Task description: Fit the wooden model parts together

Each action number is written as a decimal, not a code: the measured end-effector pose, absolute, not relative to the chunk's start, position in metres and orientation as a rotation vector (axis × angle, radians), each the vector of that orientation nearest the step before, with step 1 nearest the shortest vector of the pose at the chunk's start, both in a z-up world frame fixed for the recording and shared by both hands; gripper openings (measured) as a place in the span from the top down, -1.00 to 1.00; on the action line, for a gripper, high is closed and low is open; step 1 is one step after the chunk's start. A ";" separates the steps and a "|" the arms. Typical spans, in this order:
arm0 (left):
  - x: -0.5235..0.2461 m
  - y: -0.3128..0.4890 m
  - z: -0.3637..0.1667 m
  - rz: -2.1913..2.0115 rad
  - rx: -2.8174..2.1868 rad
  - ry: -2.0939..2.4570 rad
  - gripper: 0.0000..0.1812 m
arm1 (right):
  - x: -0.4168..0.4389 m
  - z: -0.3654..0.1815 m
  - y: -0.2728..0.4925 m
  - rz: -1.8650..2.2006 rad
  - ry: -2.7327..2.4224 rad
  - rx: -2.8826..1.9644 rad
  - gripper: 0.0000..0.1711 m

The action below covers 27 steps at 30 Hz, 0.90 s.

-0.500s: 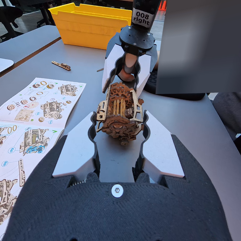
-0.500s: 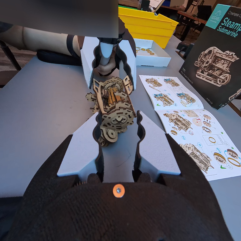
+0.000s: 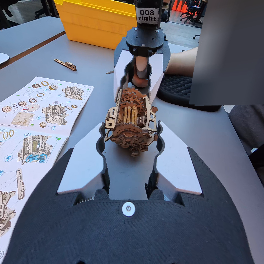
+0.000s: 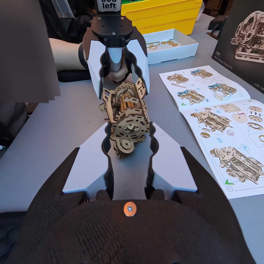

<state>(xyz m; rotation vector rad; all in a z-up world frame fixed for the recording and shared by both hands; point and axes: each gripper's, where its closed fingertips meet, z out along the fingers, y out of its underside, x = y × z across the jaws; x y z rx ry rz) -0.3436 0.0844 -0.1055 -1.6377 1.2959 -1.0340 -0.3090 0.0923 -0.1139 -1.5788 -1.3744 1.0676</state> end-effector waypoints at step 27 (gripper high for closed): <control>-0.363 0.091 -0.101 -0.987 -1.587 1.349 0.13 | -0.318 -0.111 0.101 0.930 -1.384 -1.493 0.39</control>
